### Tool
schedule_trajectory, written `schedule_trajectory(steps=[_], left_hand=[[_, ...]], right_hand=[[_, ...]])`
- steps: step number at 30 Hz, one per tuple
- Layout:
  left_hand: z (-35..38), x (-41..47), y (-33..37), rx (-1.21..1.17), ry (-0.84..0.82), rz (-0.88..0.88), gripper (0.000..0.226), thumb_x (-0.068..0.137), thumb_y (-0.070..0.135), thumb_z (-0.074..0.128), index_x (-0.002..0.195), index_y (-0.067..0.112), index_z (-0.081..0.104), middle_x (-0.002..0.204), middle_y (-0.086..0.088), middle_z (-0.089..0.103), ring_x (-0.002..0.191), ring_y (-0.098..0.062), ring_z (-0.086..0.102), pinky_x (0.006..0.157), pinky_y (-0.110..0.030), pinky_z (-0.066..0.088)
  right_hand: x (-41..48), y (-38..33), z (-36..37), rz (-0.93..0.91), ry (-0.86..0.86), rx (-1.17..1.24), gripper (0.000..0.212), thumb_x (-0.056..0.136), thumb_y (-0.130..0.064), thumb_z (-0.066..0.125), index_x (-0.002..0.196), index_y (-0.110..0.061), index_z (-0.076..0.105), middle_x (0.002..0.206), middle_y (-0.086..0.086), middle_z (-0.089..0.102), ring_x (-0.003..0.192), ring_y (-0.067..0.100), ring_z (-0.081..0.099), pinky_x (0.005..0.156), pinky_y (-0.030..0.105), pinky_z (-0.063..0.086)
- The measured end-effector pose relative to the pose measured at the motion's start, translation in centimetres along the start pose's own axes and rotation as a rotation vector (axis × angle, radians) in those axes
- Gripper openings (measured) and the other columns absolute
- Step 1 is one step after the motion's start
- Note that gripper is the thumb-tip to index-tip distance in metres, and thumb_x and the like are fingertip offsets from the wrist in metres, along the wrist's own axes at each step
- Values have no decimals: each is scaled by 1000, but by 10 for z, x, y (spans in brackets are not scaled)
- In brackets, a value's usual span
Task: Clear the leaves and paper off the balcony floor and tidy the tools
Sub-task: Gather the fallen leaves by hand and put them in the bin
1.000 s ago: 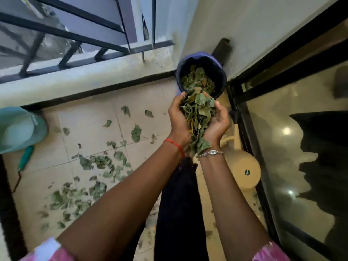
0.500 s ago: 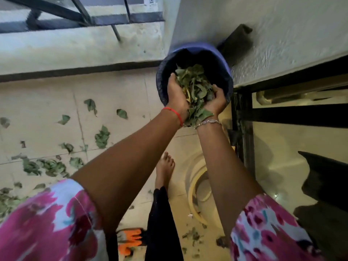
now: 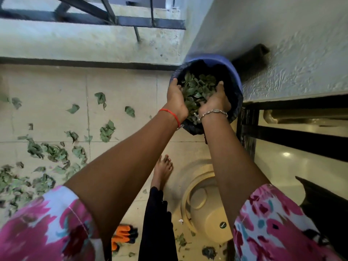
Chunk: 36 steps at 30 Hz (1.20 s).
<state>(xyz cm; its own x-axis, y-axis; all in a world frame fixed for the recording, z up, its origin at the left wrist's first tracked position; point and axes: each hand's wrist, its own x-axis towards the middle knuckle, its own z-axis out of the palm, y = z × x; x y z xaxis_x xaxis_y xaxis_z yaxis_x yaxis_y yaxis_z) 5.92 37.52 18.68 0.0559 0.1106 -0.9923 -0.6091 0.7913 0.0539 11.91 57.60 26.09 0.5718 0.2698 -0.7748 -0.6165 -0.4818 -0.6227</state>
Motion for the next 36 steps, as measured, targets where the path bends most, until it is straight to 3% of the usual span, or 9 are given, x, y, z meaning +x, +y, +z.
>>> schedule_trajectory(steps=[3, 6, 13, 17, 23, 25, 28, 31, 36], left_hand=[[62, -59, 88, -101, -85, 108, 50, 99, 25, 25, 142, -1, 28, 115, -2, 52, 92, -5, 61, 71, -21, 46], [80, -93, 182, -117, -135, 282, 41, 101, 25, 33, 135, 3, 44, 138, -12, 50, 119, -20, 54, 100, -31, 40], [-46, -119, 214, -17, 126, 593, 17, 96, 20, 47, 94, 10, 62, 101, -8, 62, 99, -21, 56, 79, -30, 41], [-137, -148, 221, 37, 261, 720, 18, 95, 21, 50, 95, 9, 63, 97, -7, 60, 93, -20, 52, 78, -30, 36], [-286, -192, 197, 0, 471, 772, 21, 95, 19, 52, 92, 2, 64, 78, -10, 57, 73, -15, 48, 64, -22, 35], [-333, -205, 175, -14, 528, 778, 25, 95, 18, 52, 97, -4, 65, 86, -21, 60, 75, -14, 48, 55, -12, 34], [-396, -221, 138, -45, 625, 776, 24, 95, 15, 52, 103, -4, 65, 106, -18, 66, 91, -19, 58, 67, -15, 36], [-457, -231, 90, -120, 710, 765, 23, 95, 17, 52, 102, -2, 65, 106, -18, 66, 81, -4, 59, 67, -15, 37], [-523, -240, 8, -200, 867, 684, 25, 95, 20, 52, 106, 0, 64, 117, -15, 61, 110, -26, 55, 83, -23, 35]], right_hand=[[-18, 8, 9, -128, -74, -141, 25, 92, -20, 57, 71, -7, 57, 66, 7, 61, 58, 20, 60, 51, 27, 49], [-50, 29, 21, -302, -184, -404, 37, 91, -24, 59, 57, -8, 55, 49, 6, 56, 43, 19, 53, 45, 27, 45], [-143, 93, 43, -785, -809, -1181, 12, 87, -11, 61, 82, -3, 68, 77, 6, 64, 68, 10, 53, 65, 20, 40], [-209, 135, 55, -914, -1113, -1501, 13, 87, -16, 60, 87, -4, 67, 89, 8, 65, 82, 18, 56, 72, 27, 44], [-318, 230, 46, -1090, -1421, -1881, 17, 87, -17, 54, 95, -6, 65, 103, 12, 64, 98, 26, 58, 87, 41, 46], [-353, 266, 30, -1125, -1525, -1988, 18, 88, -17, 53, 97, -6, 65, 105, 12, 64, 99, 28, 58, 87, 41, 47], [-399, 314, 2, -1198, -1663, -2096, 19, 88, -16, 53, 99, -6, 65, 107, 14, 64, 101, 31, 59, 88, 41, 47], [-438, 365, -34, -1308, -1829, -2205, 21, 89, -18, 53, 101, -6, 65, 110, 14, 62, 106, 30, 56, 87, 38, 47], [-485, 430, -96, -1425, -2044, -2271, 21, 90, -18, 54, 101, -5, 66, 108, 14, 63, 104, 31, 58, 88, 41, 48]])
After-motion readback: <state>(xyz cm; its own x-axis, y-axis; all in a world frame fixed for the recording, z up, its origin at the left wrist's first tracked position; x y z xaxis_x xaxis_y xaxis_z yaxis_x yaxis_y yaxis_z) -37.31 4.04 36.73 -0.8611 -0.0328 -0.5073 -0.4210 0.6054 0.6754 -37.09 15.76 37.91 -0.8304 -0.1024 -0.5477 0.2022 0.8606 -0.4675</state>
